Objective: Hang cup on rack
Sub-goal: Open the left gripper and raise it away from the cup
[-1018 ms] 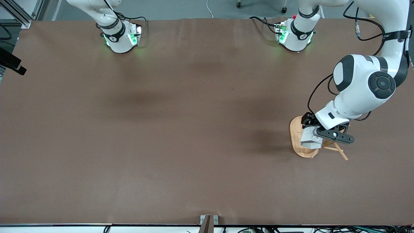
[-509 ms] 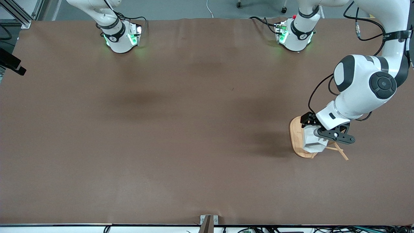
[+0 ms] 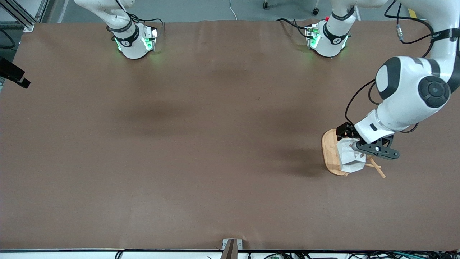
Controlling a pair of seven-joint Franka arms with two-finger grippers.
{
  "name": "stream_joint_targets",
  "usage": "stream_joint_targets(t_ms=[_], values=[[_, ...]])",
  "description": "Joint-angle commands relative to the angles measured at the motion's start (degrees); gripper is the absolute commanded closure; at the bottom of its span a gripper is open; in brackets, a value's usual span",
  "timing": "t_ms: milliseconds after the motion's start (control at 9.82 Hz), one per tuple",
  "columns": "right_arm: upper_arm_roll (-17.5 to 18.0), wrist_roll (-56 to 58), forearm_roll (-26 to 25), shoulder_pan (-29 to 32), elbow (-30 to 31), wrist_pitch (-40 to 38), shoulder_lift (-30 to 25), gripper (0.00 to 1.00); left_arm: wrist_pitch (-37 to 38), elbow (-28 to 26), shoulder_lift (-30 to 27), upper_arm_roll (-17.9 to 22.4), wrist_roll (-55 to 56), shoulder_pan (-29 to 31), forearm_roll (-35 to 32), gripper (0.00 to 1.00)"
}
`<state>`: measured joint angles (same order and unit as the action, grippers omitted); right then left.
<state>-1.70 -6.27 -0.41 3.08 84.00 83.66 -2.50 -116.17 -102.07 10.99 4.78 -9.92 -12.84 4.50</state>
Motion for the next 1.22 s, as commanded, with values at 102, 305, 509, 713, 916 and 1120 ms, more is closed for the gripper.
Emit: stream_joint_targets(t_ms=[102,305,509,713,916,1120], values=[[-0.06,0.38,-0.47,-0.35,0.29,0.10,-0.40,0.00,4.54,-0.67,-7.19,0.49,0.43,1.92,-0.62,0.00],[-0.06,0.38,-0.47,-0.26,0.29,0.10,-0.41,0.00,5.51,1.16,-8.26,0.49,-3.58,4.75,-0.72,0.00],[-0.06,0.47,-0.73,-0.35,-0.06,0.01,-0.40,0.00,12.87,2.83,-10.98,-2.30,1.18,7.29,-0.72,0.00],[-0.15,4.92,-1.34,-0.09,-0.24,0.10,0.12,0.00,18.42,4.07,-13.53,-10.19,3.76,14.30,-0.72,0.00],[-0.93,5.30,-1.70,-2.36,-1.21,0.01,0.56,0.00,22.20,3.64,-16.34,-14.62,4.99,18.37,-0.81,0.00],[-1.99,5.30,-1.70,-2.81,-1.38,0.01,1.09,0.00,24.32,3.64,-18.89,-15.06,5.09,18.55,-0.81,0.00]])
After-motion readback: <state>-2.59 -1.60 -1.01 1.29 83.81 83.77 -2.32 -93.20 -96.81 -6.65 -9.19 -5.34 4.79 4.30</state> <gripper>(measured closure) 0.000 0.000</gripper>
